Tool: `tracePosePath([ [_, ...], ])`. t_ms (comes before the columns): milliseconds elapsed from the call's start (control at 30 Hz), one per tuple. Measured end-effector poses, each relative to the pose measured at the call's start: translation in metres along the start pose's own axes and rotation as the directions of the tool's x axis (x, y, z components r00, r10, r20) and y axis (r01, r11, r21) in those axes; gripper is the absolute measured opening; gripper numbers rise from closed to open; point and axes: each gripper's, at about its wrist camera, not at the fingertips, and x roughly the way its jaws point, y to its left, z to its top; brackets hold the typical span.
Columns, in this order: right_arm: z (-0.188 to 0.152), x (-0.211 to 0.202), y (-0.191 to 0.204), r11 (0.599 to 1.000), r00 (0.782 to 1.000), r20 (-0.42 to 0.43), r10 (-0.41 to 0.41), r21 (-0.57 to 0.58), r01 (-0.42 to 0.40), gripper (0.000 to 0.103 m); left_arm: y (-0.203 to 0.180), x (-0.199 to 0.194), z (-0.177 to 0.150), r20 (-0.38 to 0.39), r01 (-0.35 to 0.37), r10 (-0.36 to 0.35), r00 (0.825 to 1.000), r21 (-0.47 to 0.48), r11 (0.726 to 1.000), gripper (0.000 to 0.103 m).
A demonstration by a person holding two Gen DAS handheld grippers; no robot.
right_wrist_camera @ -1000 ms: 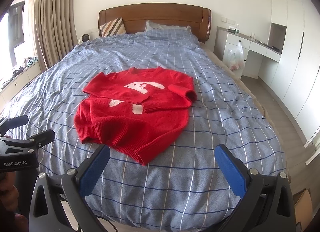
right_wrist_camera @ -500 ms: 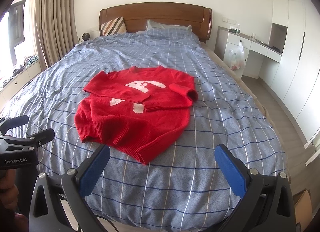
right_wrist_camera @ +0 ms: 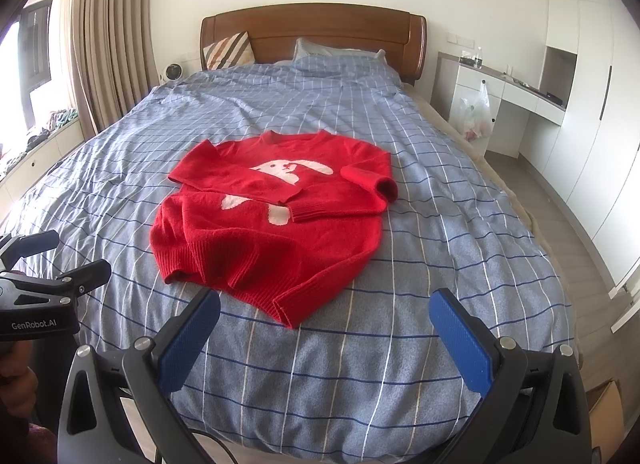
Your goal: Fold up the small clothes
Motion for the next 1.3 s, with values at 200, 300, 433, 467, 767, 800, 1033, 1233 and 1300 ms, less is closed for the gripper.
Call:
tracePosePath([
  [200, 0.000, 0.000, 0.001, 1.000, 1.000, -0.003, 0.001, 0.000, -0.001, 0.103, 0.004, 0.007, -0.004, -0.026, -0.014, 0.014, 1.000, -0.005, 1.000, 0.103],
  [300, 0.000, 0.000, 0.000, 1.000, 1.000, -0.005, 0.002, -0.001, -0.002, 0.103, 0.006, 0.010, -0.006, -0.020, -0.033, 0.033, 0.999, 0.001, 0.999, 0.103],
  [433, 0.000, 0.001, 0.000, 1.000, 1.000, -0.003, 0.005, -0.005, -0.005, 0.103, 0.007, 0.018, -0.012, -0.035, -0.082, 0.083, 0.996, 0.044, 0.996, 0.103],
  [467, 0.000, 0.001, -0.003, 1.000, 1.000, -0.003, 0.011, -0.010, -0.011, 0.103, 0.010, 0.022, -0.014, -0.058, -0.078, 0.080, 0.995, 0.035, 0.996, 0.103],
  [767, -0.036, 0.035, -0.065, 0.987, 0.989, -0.140, 0.052, 0.159, -0.029, 0.103, 0.053, 0.068, -0.032, -0.213, 0.068, -0.116, 0.970, -0.217, 0.974, 0.103],
  [800, -0.039, 0.040, -0.064, 0.982, 0.984, -0.151, 0.093, 0.179, -0.065, 0.103, 0.051, 0.071, -0.030, -0.198, 0.123, -0.171, 0.965, -0.233, 0.965, 0.103],
  [1033, -0.036, 0.096, -0.034, 0.898, 0.919, -0.136, 0.369, 0.306, -0.315, 0.096, 0.033, 0.129, -0.002, -0.189, 0.289, -0.346, 0.919, -0.272, 0.918, 0.082],
  [1233, -0.034, 0.146, -0.030, 0.897, 0.915, -0.182, 0.361, 0.335, -0.287, 0.008, 0.039, 0.135, 0.001, -0.184, 0.341, -0.404, 0.896, -0.298, 0.892, 0.006],
  [1300, -0.038, 0.129, -0.049, 0.861, 0.906, -0.146, 0.397, 0.401, -0.313, 0.008, 0.055, 0.114, -0.004, -0.172, 0.383, -0.442, 0.880, -0.294, 0.876, 0.006],
])
